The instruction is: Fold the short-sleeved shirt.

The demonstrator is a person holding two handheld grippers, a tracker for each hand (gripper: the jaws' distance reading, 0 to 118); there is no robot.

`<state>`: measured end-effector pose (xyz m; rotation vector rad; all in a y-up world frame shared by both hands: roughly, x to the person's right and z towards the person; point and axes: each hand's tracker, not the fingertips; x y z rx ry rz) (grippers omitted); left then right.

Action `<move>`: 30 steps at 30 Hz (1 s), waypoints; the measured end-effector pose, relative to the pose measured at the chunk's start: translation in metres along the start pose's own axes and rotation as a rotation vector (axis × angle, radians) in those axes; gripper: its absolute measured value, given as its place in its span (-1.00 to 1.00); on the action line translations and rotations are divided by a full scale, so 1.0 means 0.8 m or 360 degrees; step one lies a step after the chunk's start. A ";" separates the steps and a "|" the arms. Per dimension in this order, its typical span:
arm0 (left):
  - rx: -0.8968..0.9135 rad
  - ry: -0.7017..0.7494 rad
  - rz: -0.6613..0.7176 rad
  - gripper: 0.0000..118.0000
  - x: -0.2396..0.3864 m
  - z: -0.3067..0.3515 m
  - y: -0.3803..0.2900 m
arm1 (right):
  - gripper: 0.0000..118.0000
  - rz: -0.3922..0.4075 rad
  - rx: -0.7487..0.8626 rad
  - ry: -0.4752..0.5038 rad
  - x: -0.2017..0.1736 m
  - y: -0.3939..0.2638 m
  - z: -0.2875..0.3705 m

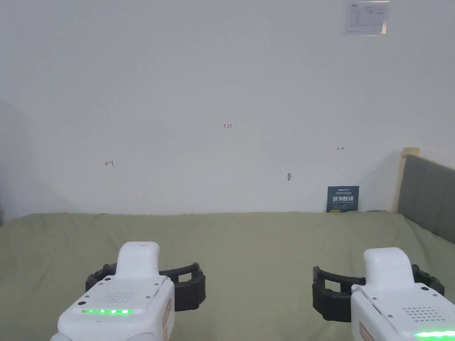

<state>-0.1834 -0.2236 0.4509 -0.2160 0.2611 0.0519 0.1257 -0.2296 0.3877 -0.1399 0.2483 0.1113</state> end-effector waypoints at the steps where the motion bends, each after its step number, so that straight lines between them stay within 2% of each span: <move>1: -0.0020 0.0004 0.0006 1.00 0.000 0.000 0.002 | 1.00 0.0004 -0.0005 -0.0005 -0.001 0.000 -0.001; 9: -0.0019 -0.0130 0.0036 1.00 -0.004 0.013 0.019 | 1.00 -0.0023 -0.0013 0.0017 -0.003 0.002 -0.004; 14: 0.0001 0.0044 -0.0054 1.00 0.000 0.014 0.021 | 1.00 0.0022 -0.0025 0.0020 -0.006 0.006 -0.005; 21: -0.0045 0.0065 -0.0111 1.00 0.006 0.009 0.015 | 1.00 0.0011 -0.0019 0.0051 -0.010 0.010 -0.007; 23: -0.0146 0.0098 -0.0131 1.00 0.007 0.006 0.019 | 1.00 0.0010 -0.0015 0.0058 -0.011 0.011 -0.005; 27: 0.0001 -0.0129 0.0116 1.00 -0.006 0.015 0.026 | 1.00 -0.0011 -0.0026 0.0071 -0.009 0.010 -0.006; 30: -0.0054 -0.0145 0.0139 1.00 -0.003 0.023 0.033 | 1.00 -0.0027 -0.0026 0.0072 -0.008 0.012 -0.008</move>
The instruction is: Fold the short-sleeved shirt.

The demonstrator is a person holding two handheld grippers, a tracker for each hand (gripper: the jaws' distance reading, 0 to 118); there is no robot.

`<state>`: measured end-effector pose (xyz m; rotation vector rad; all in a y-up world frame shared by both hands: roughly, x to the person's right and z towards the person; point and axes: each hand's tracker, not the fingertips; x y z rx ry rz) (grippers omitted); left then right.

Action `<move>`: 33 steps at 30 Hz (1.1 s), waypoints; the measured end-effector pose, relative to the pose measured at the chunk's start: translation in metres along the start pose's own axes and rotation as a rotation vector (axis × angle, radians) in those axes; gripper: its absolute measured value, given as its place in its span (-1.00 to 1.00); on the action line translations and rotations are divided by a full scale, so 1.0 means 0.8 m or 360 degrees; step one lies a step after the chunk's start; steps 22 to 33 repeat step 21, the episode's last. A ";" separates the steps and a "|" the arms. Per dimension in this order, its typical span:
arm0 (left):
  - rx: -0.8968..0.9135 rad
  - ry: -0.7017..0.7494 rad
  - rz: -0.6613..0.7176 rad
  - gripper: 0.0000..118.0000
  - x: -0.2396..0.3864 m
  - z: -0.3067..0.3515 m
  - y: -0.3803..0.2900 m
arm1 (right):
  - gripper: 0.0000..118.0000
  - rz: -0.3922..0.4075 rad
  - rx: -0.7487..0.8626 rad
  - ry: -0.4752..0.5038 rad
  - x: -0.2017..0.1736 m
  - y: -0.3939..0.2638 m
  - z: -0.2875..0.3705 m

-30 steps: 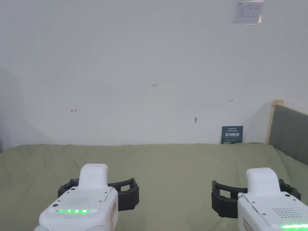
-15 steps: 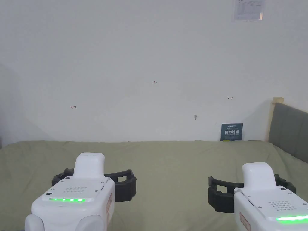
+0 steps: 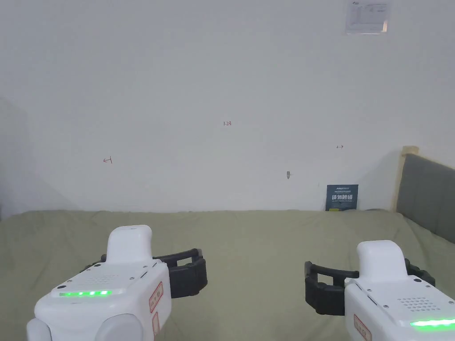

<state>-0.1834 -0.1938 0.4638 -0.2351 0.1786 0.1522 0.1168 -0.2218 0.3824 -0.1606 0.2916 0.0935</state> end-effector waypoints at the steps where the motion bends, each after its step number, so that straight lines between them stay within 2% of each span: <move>1: -0.0009 0.0053 -0.0005 1.00 0.004 -0.003 -0.001 | 1.00 -0.0005 0.0009 0.0003 0.000 0.000 0.001; 2: 0.0001 0.0188 -0.0129 1.00 0.009 -0.004 -0.002 | 1.00 -0.0005 0.0014 0.0011 0.001 0.001 0.001; 3: 0.0159 0.0203 -0.0171 1.00 0.008 -0.002 -0.010 | 1.00 -0.0006 0.0013 0.0009 0.001 0.002 0.001; 4: 0.0251 0.0123 -0.0190 1.00 0.003 0.000 -0.017 | 1.00 -0.0004 0.0013 0.0006 0.001 0.002 0.001; 5: 0.0283 0.0009 -0.0114 1.00 -0.004 0.000 -0.019 | 1.00 -0.0001 0.0014 0.0006 0.001 0.001 0.001; 7: 0.0152 0.0032 -0.0018 1.00 -0.010 -0.004 -0.014 | 1.00 0.0002 0.0012 0.0006 0.002 0.000 0.000; 11: 0.0171 0.0088 -0.0122 1.00 -0.012 -0.005 -0.014 | 1.00 -0.0011 0.0019 -0.0001 0.001 0.000 0.000; 18: 0.0172 0.0126 -0.0182 1.00 -0.009 -0.007 -0.019 | 1.00 0.0021 0.0008 -0.0019 -0.005 0.003 -0.006; 33: 0.0163 0.0144 -0.0181 1.00 -0.010 -0.008 -0.017 | 1.00 0.0036 0.0018 -0.0022 -0.005 0.003 -0.006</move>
